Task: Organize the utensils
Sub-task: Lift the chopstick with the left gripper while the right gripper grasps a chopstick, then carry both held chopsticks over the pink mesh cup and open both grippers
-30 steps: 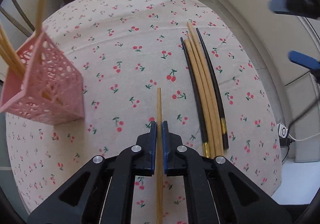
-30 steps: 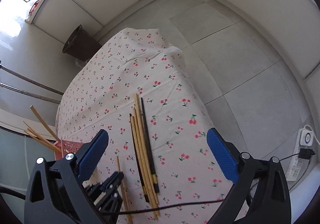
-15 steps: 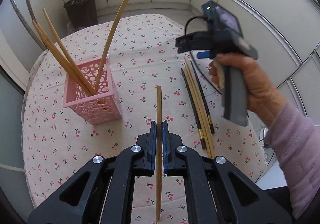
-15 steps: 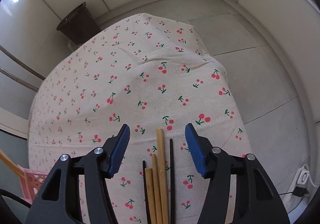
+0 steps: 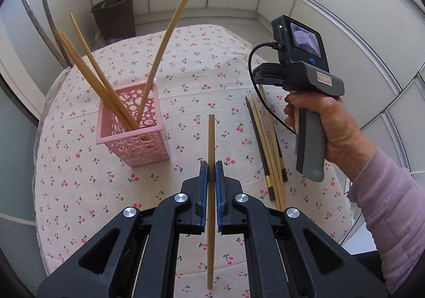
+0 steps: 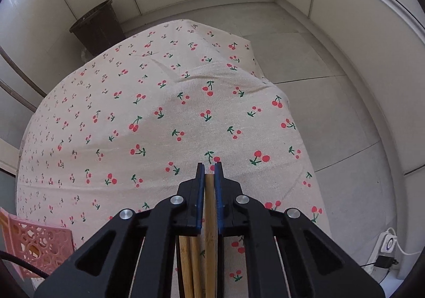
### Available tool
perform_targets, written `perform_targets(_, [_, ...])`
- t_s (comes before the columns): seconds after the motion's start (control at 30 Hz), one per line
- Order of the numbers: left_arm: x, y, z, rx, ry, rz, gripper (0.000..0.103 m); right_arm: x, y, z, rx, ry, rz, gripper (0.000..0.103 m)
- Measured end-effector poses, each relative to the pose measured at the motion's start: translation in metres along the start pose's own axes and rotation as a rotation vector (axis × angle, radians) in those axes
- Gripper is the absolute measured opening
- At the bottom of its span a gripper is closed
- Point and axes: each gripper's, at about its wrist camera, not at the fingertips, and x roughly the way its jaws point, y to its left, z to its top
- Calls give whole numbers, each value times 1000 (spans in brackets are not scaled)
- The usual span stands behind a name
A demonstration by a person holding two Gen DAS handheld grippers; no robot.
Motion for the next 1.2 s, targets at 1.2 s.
perform_targets(1.2, [-192, 72, 44, -243, -543, -15, 5, -312, 38, -22, 34, -472, 441, 8])
